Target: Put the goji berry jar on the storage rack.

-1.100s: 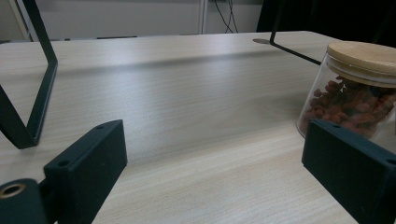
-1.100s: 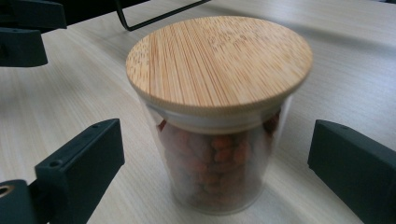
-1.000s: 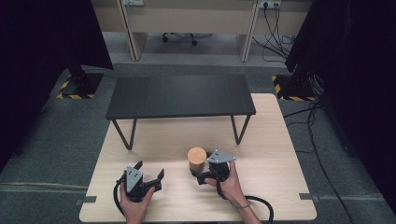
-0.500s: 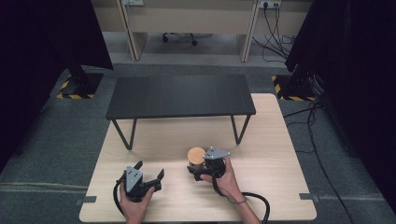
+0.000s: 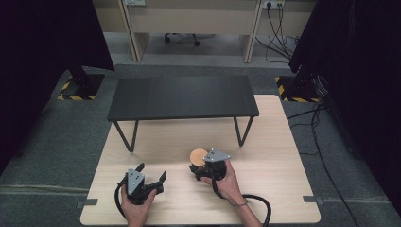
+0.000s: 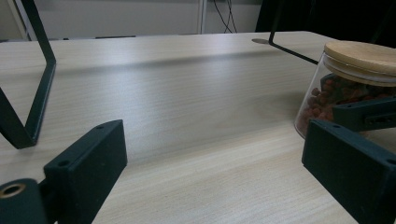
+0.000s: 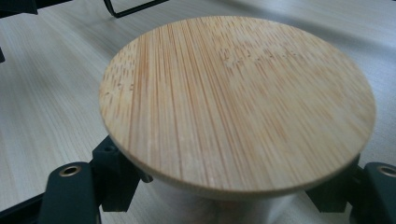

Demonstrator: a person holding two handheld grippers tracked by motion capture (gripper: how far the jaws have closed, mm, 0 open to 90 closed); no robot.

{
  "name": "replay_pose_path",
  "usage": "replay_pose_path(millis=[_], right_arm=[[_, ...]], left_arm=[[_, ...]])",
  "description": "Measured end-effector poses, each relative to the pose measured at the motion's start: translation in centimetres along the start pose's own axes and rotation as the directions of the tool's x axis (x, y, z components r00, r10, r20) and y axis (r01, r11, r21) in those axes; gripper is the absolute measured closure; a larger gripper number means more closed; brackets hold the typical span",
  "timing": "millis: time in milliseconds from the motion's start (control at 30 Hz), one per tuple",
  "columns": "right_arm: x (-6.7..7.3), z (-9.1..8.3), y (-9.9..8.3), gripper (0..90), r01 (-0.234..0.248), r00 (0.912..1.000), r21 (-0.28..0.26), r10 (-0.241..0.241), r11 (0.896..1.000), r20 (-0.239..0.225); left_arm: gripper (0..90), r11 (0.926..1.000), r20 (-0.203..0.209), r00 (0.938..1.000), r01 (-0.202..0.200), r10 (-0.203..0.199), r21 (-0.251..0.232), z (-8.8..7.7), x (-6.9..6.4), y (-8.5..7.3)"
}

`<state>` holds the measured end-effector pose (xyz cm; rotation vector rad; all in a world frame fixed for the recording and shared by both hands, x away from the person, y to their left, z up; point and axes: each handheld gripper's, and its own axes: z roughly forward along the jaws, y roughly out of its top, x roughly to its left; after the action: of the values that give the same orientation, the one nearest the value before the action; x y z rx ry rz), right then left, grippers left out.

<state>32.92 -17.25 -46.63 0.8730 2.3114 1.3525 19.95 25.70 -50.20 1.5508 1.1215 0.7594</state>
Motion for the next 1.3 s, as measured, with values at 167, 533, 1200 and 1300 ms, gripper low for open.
replay_pose_path(millis=[167, 533, 1200, 1300], right_arm=[[0.1, 0.0, 0.0, 26.1, 0.005, 1.0, -0.001, -0.005, 1.0, 0.005], [-0.5, -2.6, 0.4, 26.3, -0.099, 0.9947, -0.044, 0.098, 0.994, -0.031], [3.6, -8.2, 5.4, 26.3, -0.209, 0.9488, -0.037, 0.212, 0.977, 0.234], [4.1, -8.6, 5.6, 26.3, -0.212, 0.9422, -0.049, 0.217, 0.976, 0.255]], left_arm=[[5.9, 1.0, 0.0, 1.0, 0.0, 0.0, 0.001, 0.0, 0.0, 0.0], [5.9, 1.0, 0.0, 1.0, 0.0, 0.0, 0.001, 0.0, 0.0, 0.0], [5.9, 1.0, -0.001, 1.0, 0.005, -0.005, -0.001, 0.0, 0.0, 0.0], [5.9, 1.0, -0.001, 1.0, 0.006, -0.006, -0.002, 0.0, 0.1, 0.0]])
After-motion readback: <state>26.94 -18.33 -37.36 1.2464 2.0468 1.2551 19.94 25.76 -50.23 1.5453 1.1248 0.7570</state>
